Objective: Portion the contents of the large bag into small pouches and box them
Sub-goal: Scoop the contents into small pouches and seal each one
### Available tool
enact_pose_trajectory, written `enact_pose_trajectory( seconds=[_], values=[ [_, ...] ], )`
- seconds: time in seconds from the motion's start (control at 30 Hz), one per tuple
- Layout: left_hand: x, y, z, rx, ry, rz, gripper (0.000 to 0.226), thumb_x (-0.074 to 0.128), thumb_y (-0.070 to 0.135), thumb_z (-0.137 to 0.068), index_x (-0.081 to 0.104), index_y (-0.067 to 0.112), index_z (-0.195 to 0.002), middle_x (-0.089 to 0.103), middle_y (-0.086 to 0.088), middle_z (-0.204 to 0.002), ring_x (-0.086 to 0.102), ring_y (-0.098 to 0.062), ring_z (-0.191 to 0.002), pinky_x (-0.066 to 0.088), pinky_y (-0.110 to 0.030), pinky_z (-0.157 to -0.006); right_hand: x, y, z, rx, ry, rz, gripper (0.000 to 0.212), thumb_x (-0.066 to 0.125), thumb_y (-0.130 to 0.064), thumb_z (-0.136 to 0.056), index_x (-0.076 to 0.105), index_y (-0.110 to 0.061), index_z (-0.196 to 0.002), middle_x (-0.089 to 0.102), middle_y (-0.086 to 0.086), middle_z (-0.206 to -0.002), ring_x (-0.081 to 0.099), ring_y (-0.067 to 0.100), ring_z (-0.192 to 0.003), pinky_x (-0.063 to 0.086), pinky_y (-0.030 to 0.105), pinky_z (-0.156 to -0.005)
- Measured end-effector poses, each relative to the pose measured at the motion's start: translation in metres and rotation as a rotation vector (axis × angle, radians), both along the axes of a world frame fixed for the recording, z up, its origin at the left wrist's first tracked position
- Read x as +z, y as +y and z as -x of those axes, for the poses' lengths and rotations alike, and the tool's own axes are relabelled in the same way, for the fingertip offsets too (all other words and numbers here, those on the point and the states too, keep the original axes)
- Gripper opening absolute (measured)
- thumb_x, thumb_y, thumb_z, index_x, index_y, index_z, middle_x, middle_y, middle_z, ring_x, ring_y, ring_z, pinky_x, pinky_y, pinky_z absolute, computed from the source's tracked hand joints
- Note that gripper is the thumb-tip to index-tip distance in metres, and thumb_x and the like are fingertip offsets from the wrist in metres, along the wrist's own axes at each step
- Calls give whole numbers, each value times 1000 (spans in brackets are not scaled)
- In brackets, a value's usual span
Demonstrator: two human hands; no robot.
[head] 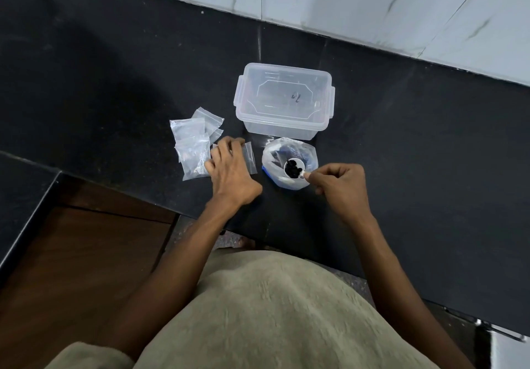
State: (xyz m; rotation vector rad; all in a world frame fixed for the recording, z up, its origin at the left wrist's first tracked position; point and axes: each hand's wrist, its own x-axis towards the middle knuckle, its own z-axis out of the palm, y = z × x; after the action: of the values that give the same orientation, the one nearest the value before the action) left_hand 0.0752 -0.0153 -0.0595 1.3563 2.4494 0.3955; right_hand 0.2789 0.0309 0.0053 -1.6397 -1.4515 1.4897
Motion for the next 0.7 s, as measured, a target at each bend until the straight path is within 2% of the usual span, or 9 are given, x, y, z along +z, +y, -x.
enact_pose_trajectory(
  seconds=[0.07,0.17,0.33,0.43,0.53,0.7],
  values=[
    [-5,-2,2,-71,45,18,106,82,24,-48,36,18,-144,33,-5,-148,30,-25,-137,26,-43,-113,0,-1,2,10,5,-5,19,82,-13,-82,75,-7,-65,62,5,-52,50,7,-45,41,18,-47],
    [-12,-2,9,-125,109,5,96,82,37,-65,37,14,-146,42,-5,-146,35,-25,-139,17,-47,-119,-1,-2,7,31,-6,-7,18,82,-12,-82,76,-9,-65,63,2,-52,52,6,-45,43,17,-50],
    [-11,2,17,-101,104,-30,84,75,24,-67,43,10,-143,54,-7,-130,48,-27,-126,16,-43,-118,-2,-5,15,53,-13,-12,16,82,-13,-82,77,-10,-67,70,17,-65,56,11,-51,47,23,-58],
    [-11,-2,20,-99,49,-90,78,74,22,-66,49,14,-139,56,-4,-124,49,-24,-122,17,-38,-115,0,-4,19,61,-15,-20,18,82,-12,-82,77,-12,-65,68,8,-59,56,7,-49,46,21,-57],
    [-9,-10,19,-124,-81,-206,71,82,24,-67,52,21,-132,54,3,-119,49,-17,-116,16,-27,-106,4,-3,22,63,9,-46,20,82,-11,-82,76,-13,-63,64,1,-54,53,6,-48,44,18,-53],
    [-1,-23,7,-215,-242,-367,71,85,27,-67,52,23,-130,53,8,-117,48,-10,-110,23,-31,-106,5,-4,29,86,39,-131,20,82,-11,-81,77,-17,-62,65,2,-54,53,12,-51,47,30,-55]
  ],
)
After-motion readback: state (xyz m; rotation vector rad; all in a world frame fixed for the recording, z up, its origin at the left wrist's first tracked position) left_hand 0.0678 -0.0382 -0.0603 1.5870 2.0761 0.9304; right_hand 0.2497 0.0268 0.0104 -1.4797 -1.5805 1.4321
